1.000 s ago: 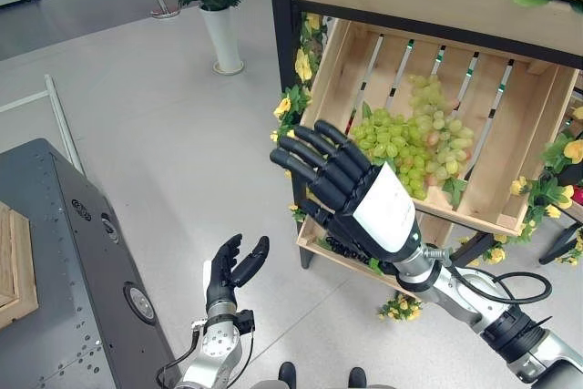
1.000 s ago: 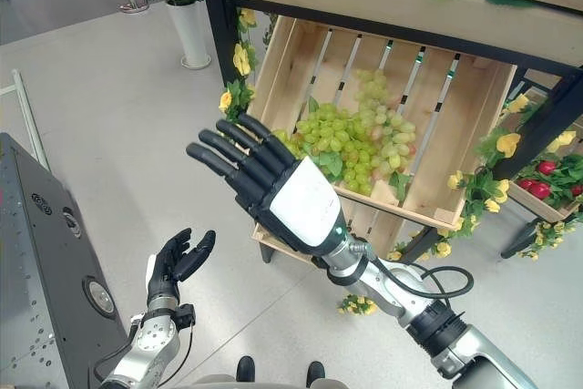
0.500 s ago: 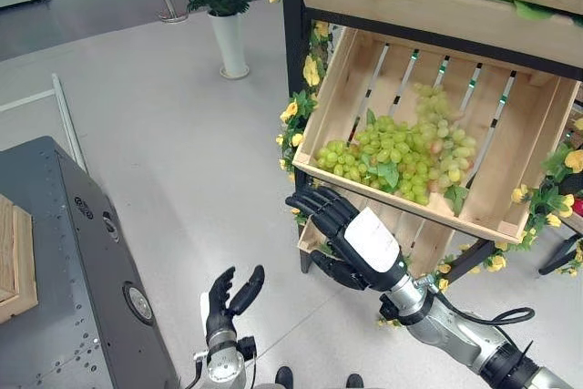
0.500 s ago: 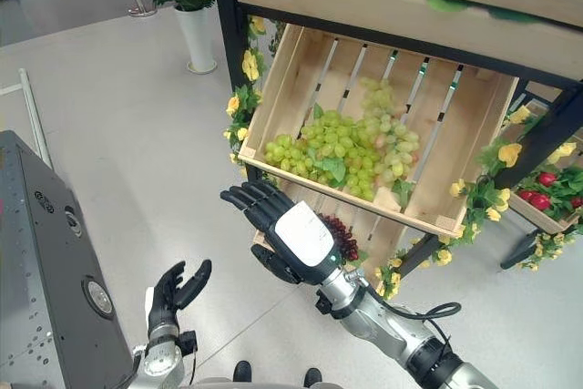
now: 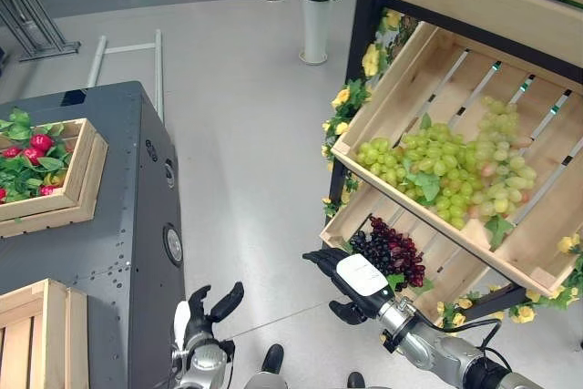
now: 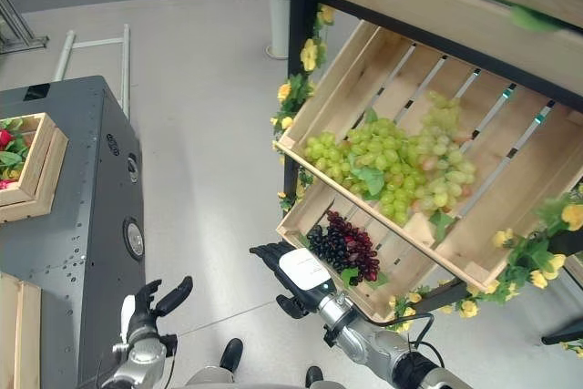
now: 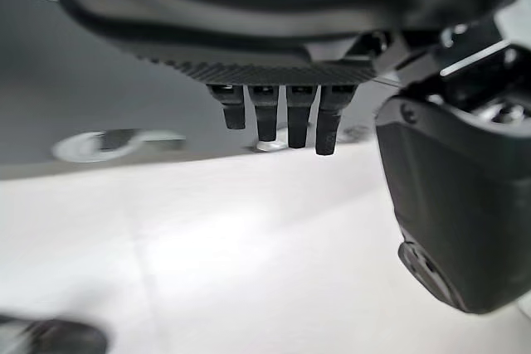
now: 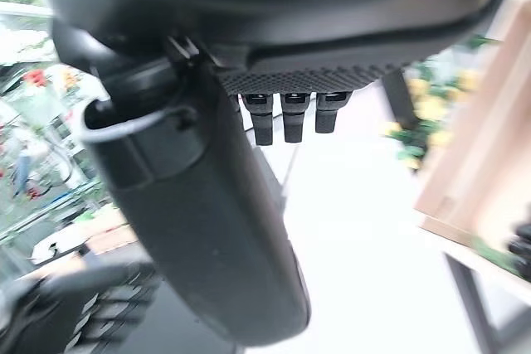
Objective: Pick up the fruits from the basket on one side to the basket on the other side
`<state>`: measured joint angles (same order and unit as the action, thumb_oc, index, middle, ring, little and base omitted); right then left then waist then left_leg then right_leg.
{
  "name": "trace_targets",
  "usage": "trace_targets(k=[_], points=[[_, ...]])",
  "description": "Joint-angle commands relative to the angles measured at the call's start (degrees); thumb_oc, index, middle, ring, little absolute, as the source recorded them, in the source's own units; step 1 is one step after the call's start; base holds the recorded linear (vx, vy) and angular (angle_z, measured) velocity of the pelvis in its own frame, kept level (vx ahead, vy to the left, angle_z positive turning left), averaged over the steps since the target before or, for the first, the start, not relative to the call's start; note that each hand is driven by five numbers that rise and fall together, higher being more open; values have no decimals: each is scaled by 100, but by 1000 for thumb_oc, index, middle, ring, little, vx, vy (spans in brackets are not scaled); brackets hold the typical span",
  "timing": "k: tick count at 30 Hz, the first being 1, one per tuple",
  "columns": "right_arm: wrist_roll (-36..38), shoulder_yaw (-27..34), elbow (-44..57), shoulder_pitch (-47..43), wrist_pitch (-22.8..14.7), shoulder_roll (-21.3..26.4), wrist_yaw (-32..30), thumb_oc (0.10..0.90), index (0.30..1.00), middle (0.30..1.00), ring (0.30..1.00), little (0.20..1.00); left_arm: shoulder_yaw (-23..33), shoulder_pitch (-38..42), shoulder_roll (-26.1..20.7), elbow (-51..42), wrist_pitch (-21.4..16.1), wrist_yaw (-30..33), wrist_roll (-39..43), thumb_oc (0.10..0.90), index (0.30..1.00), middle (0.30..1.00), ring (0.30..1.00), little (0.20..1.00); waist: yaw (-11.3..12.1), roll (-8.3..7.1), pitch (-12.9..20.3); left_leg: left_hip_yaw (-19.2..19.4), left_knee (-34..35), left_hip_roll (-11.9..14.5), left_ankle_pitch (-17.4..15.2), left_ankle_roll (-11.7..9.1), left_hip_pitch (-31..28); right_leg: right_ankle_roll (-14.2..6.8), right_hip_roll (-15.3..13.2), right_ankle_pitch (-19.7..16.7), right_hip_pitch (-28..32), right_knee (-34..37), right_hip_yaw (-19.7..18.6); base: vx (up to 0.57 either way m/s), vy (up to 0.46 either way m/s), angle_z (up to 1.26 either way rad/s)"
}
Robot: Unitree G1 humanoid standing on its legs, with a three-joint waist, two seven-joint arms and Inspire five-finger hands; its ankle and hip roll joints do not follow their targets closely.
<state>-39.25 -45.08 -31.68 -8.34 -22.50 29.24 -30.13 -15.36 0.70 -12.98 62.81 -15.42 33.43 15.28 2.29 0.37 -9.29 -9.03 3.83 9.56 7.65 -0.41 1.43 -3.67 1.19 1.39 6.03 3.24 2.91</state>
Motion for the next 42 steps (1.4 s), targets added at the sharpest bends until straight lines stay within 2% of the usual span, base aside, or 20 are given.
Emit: trace_targets(k=[1,3,4,5,6,8,12,13,14,17,22,23,26,29,31,33,35,38,39,42], points=[[547,724,347,1,109,6,-75,800,900,900,900,900,-109,430,-75,-278,-443,-446,-1146,800,900,900,900,900,-14,-506,-142,1308,-830,-125,-564,-340,386,241,-374,423,-4,-537,591,-212,-255,142],[475,920,-69,135,32,13,-133,800,900,900,900,900,-385,390,-93,-547,-493,-326,-1287,800,900,900,900,900,8,-502,-157,1295,-1001,-410,-922,-219,283,236,-435,356,52,-349,787,-193,-100,154],[635,1010,-389,216,48,16,-46,800,900,900,900,900,-479,424,-141,-651,-414,-313,-1185,800,900,900,900,900,-17,-506,-124,1393,-1614,-682,-1263,-118,269,244,-471,266,65,-183,815,-135,-7,63],[689,1021,-426,227,75,10,-19,800,900,900,900,900,-490,431,-147,-660,-384,-314,-1166,800,900,900,900,900,-31,-512,-108,1413,-1699,-716,-1295,-102,295,247,-478,247,49,-164,823,-205,7,35],[804,1114,-766,316,135,-88,31,800,900,900,900,900,-496,456,-146,-668,-201,-357,-1122,800,900,900,900,900,-85,-531,-69,1612,-2492,-909,-1673,38,336,245,-496,185,14,-142,824,-160,9,34],[1069,1237,-1218,436,158,-292,68,800,900,900,900,900,-452,463,-98,-545,-95,-432,-1152,800,900,900,900,900,-152,-519,-35,1670,-3245,-1081,-1972,147,338,252,-450,191,-80,-286,822,-162,29,50],[1332,1427,-1669,536,78,-633,-143,800,900,900,900,900,-452,419,31,-261,-195,-500,-1317,800,900,900,900,900,-273,-365,-27,1632,-2716,-1171,-2131,205,-290,258,-323,418,-322,-895,940,-154,112,31],[1322,1451,-1720,528,83,-729,-216,800,900,900,900,900,-526,474,22,-177,-119,-478,-1331,800,900,900,900,900,-353,-303,-26,1575,-1828,-1179,-2165,254,-674,229,-262,466,-530,-1085,930,-300,132,22],[1503,1429,-1608,431,263,-837,-184,800,900,900,900,900,-641,648,-11,-107,120,-370,-1362,800,900,900,900,900,-352,-292,-120,1184,-1128,-1335,-2037,327,-689,98,-219,301,-866,-1240,877,-312,129,21],[1727,1389,-1552,208,278,-913,-30,800,900,900,900,900,-707,733,-67,-3,381,-179,-1154,800,900,900,900,900,-286,-325,-203,987,-537,-1414,-1803,349,-713,-83,-169,-54,-1096,-860,766,-365,99,38],[1862,1302,-1636,121,145,-991,410,800,900,900,900,900,-699,553,-193,179,559,-273,-1496,800,900,900,900,900,-133,-372,-188,1114,-39,-1491,-1619,313,-819,-315,-207,-677,-1100,77,1084,-241,47,31],[2092,1299,-1800,102,227,-1040,463,800,900,900,900,900,-741,472,-230,292,706,-320,-1659,800,900,900,900,900,-121,-332,-158,1025,83,-1491,-1520,337,-852,-345,-181,-689,-1144,10,906,-238,33,1],[2448,1326,-1955,126,467,-1128,644,800,900,900,900,900,-742,443,-291,403,972,-567,-1672,800,900,900,900,900,-196,-266,-116,892,97,-1471,-1384,428,-809,-286,-149,-459,-1276,-730,606,-177,16,10],[2543,1380,-2235,191,686,-1223,1122,800,900,900,900,900,-685,472,-322,557,1023,-949,-1732,800,900,900,900,900,-190,-105,-91,962,25,-1408,-1255,493,-758,-162,-338,-27,-1276,-2399,740,-155,-14,18],[2565,1491,-2720,283,794,-1280,1276,800,900,900,900,900,-799,588,-389,550,1086,-1009,-1502,800,900,900,900,900,-203,-128,2,969,-266,-1429,-1356,407,-649,97,-205,428,-549,-1243,550,-83,-186,3],[2461,1526,-2784,210,1063,-1317,1533,800,900,900,900,900,-650,577,-373,499,1200,-938,-1280,800,900,900,900,900,-168,-143,21,1095,-410,-1432,-1407,380,-625,29,-217,319,-447,-1168,555,-42,-86,8],[2608,1596,-3069,264,919,-1298,1397,800,900,900,900,900,-453,581,-273,595,944,-738,-903,800,900,900,900,900,-147,-210,6,1382,-1351,-1395,-1573,262,-294,182,-249,440,-163,-823,513,-91,-52,-20],[2756,1655,-3081,248,1151,-1300,1503,800,900,900,900,900,-612,579,-21,532,512,-911,-2078,800,900,900,900,900,-91,-403,-110,1504,-2348,-1033,-1498,114,164,276,-428,274,97,-492,651,-116,-23,34],[2789,1654,-3101,247,1139,-1292,1507,800,900,900,900,900,-663,573,-4,520,510,-884,-2048,800,900,900,900,900,-91,-404,-112,1476,-2343,-1013,-1505,116,159,278,-430,271,101,-483,640,-122,129,47],[3076,1774,-3250,157,1037,-1282,1593,800,900,900,900,900,-726,627,82,447,542,-1012,-1486,800,900,900,900,900,-116,-331,-31,1309,-988,-872,-1366,70,-384,189,-465,167,155,-164,590,-93,219,6]])
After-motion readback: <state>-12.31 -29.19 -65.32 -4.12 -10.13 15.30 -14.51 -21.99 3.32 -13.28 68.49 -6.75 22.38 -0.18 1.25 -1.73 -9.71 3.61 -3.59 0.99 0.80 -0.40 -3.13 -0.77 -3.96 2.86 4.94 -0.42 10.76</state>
